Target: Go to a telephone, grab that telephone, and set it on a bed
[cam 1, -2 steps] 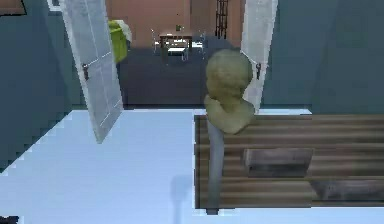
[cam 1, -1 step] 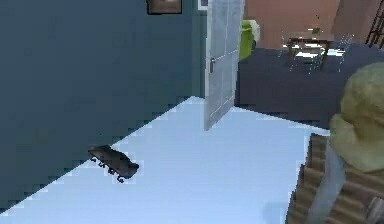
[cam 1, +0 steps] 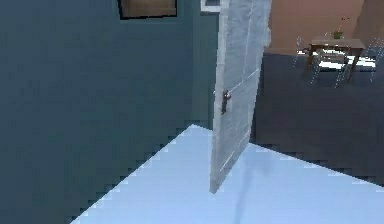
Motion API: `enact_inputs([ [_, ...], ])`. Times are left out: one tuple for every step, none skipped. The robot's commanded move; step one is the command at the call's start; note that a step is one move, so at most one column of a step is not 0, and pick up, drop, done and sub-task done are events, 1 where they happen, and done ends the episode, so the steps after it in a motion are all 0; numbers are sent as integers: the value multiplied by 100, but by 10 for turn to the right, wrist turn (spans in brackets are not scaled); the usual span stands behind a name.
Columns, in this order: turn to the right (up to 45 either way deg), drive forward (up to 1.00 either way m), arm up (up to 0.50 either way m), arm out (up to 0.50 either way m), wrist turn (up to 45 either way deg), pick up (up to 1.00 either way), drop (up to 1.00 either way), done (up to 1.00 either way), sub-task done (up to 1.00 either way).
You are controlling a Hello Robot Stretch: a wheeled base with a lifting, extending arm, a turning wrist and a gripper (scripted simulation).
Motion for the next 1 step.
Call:
enact_inputs([
  [-120,0,0,0,0,0,0,0,0],
])
